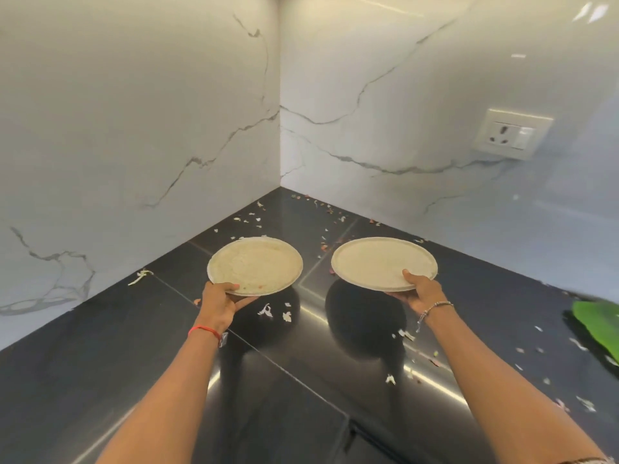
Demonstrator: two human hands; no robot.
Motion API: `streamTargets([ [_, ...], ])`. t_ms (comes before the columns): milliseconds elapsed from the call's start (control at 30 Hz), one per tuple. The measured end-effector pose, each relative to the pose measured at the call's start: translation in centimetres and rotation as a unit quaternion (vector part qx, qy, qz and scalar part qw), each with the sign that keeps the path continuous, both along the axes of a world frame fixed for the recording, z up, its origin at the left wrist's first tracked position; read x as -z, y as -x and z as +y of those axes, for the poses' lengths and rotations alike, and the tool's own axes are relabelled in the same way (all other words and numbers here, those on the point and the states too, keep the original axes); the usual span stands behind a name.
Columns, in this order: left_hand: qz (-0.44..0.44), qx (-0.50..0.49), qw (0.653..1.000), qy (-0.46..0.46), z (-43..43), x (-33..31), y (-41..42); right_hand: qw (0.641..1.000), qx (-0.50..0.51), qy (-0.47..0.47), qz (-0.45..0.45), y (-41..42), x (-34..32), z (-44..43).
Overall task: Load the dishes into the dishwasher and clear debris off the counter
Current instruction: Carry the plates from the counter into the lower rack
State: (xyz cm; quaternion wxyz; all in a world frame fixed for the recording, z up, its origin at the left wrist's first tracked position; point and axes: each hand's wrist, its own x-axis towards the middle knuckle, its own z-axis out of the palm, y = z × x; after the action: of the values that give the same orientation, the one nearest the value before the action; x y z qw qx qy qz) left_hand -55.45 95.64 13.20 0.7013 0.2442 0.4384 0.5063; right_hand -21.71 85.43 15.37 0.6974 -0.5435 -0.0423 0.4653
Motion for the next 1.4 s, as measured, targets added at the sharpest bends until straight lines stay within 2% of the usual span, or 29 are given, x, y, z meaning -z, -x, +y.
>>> streamTargets([
  [267,0.023,0.051,0.998,-0.002,-9.3,-1.1,-4.0,0.999,0.025,-0.017,-0.027,-1.3,-0.6,-13.0],
  [500,-0.001,0.022,1.0,0.023,-21.2,0.1,-6.0,0.998,0.016,-0.001,-0.064,-2.8,0.5,-25.5],
  [700,-0.002,-0.006,0.998,0.061,-32.4,1.4,-6.1,0.999,0.013,0.017,-0.043,-3.3,1.6,-36.6],
  [833,0.026,-0.02,0.998,0.059,-39.0,1.7,-6.0,0.998,0.031,0.022,-0.049,-3.2,1.6,-43.3],
  [1033,0.077,0.013,0.996,0.041,-46.8,2.9,-5.8,0.997,0.044,0.025,-0.052,-2.1,2.5,-52.0],
  [1400,0.128,0.101,0.986,0.034,-63.7,7.0,-2.4,0.987,0.06,0.08,-0.127,3.9,6.1,-71.3],
])
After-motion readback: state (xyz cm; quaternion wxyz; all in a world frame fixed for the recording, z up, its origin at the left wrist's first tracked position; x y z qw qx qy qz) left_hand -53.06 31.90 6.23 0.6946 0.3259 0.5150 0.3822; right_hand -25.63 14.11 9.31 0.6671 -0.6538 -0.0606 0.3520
